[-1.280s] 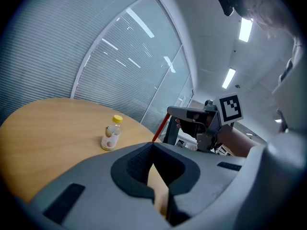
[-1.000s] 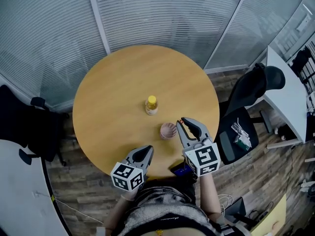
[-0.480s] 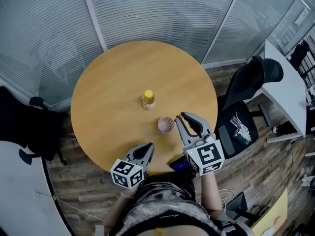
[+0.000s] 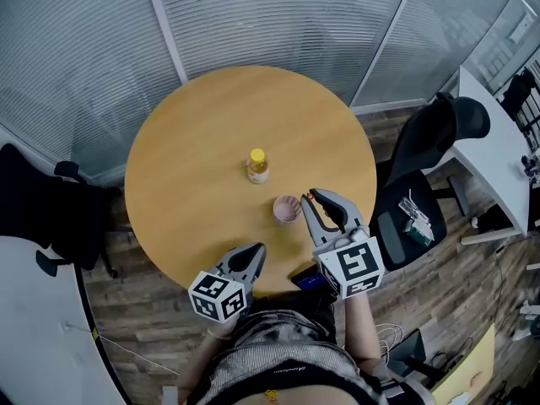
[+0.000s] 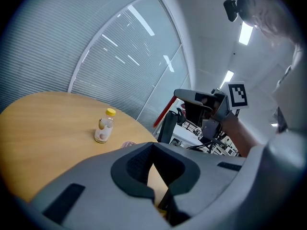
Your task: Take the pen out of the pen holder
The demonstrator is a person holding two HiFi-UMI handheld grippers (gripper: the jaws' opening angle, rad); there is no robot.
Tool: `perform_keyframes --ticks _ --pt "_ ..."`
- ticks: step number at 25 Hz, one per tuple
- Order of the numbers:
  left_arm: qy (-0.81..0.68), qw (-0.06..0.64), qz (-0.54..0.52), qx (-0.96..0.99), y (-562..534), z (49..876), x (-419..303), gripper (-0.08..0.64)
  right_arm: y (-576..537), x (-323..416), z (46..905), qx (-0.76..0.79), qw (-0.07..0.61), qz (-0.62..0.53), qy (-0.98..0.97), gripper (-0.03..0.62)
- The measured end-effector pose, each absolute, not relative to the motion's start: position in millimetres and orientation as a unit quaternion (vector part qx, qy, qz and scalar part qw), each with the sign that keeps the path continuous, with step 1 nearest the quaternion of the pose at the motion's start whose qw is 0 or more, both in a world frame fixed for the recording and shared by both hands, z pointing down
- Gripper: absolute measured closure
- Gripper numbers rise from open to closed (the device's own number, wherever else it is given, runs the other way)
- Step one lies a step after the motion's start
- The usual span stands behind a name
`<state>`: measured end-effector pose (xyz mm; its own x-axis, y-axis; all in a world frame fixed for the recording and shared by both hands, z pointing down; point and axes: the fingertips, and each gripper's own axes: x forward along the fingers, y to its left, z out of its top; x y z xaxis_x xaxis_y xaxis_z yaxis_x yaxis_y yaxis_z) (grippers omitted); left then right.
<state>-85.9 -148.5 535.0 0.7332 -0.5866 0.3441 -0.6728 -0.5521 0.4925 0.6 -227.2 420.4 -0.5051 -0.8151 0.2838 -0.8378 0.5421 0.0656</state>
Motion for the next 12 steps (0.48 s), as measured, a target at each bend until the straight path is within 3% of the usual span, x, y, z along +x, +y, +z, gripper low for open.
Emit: perform_keyframes --ticks 12 --pt "-0.379 0.313 0.065 0.869 -144.0 535.9 -93.4 0.555 -230.2 -1.1 434.3 0.468 0.152 0.048 -0.869 0.523"
